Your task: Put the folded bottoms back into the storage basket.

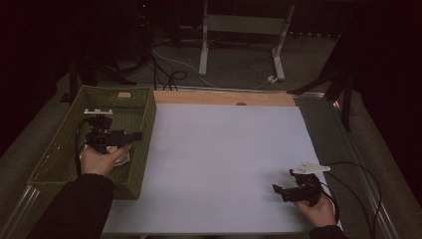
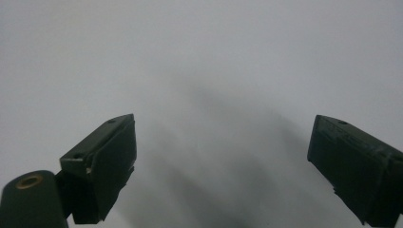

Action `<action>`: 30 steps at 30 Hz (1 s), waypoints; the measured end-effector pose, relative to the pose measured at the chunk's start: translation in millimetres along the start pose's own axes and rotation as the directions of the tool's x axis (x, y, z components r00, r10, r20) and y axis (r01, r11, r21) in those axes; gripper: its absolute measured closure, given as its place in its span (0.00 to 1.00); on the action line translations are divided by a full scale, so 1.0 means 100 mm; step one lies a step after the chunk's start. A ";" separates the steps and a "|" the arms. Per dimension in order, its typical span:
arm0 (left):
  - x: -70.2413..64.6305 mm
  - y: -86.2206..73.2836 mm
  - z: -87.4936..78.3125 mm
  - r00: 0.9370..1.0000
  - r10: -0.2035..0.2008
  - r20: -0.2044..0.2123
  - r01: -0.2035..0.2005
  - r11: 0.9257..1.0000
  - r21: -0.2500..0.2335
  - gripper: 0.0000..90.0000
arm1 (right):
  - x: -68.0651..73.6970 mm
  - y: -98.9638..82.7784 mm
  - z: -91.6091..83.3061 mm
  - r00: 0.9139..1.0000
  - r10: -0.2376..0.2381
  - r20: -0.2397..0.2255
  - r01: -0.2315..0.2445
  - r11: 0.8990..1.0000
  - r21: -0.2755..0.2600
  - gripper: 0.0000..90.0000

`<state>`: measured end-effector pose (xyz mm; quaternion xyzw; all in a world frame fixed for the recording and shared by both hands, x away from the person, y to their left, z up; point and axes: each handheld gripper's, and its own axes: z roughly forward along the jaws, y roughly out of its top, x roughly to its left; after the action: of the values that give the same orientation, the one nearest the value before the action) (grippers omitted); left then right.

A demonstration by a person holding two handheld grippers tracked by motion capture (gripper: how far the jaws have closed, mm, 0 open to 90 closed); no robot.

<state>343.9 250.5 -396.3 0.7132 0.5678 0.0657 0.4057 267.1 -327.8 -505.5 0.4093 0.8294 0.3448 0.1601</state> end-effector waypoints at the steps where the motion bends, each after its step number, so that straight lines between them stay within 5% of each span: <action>1: -0.01 0.00 0.01 1.000 0.002 0.001 -0.002 1.000 0.002 0.18 | 0.00 0.00 0.00 1.000 0.001 0.000 -0.001 1.000 -0.001 0.10; 17: -0.24 -0.03 0.13 0.999 0.045 0.008 -0.044 0.999 -0.011 0.17 | -0.01 0.00 -0.01 1.000 0.005 -0.001 -0.005 1.000 -0.005 0.10; 30: -0.42 -0.03 0.23 0.997 0.070 0.032 -0.070 0.998 -0.003 0.07 | -0.01 0.00 -0.01 1.000 0.011 0.000 -0.011 1.000 -0.008 0.10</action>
<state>340.0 202.7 -398.4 0.7333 0.5359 0.0690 0.4127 267.4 -329.4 -504.6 0.4131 0.8257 0.3491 0.1602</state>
